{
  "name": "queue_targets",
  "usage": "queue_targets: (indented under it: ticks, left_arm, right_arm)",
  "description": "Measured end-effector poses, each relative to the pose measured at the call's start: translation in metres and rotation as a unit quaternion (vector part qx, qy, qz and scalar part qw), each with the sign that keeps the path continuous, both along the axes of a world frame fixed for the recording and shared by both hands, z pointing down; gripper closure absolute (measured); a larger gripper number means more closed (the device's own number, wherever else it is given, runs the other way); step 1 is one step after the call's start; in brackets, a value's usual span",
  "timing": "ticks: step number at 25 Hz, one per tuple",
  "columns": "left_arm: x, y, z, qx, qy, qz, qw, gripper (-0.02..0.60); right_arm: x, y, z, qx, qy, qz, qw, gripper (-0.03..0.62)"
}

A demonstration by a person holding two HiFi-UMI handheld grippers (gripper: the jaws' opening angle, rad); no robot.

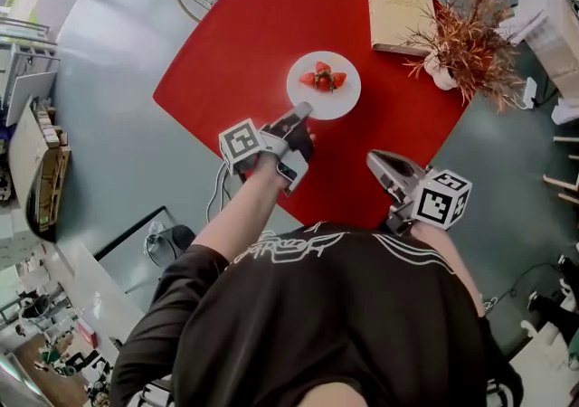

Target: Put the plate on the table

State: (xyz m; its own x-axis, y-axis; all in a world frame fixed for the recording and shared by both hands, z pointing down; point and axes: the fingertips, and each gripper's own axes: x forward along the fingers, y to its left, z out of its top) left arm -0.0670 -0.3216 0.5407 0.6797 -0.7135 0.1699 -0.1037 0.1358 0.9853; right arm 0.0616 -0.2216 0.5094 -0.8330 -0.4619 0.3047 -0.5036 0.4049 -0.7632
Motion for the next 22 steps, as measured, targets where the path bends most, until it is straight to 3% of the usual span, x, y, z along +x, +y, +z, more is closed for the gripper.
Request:
queue_targets:
  ticks: [7,22]
  left_arm:
    - [-0.004,-0.001,0.021,-0.025,-0.034,-0.002,0.9991,0.560]
    - [-0.003,0.002,0.038,-0.073,-0.032,-0.015,0.9967,0.560]
  right_arm:
    - [0.002,0.003,0.005,-0.008,-0.003,0.003,1.000,0.586]
    - [-0.003,0.016,0.013,-0.033,-0.022,0.010,0.999,0.586]
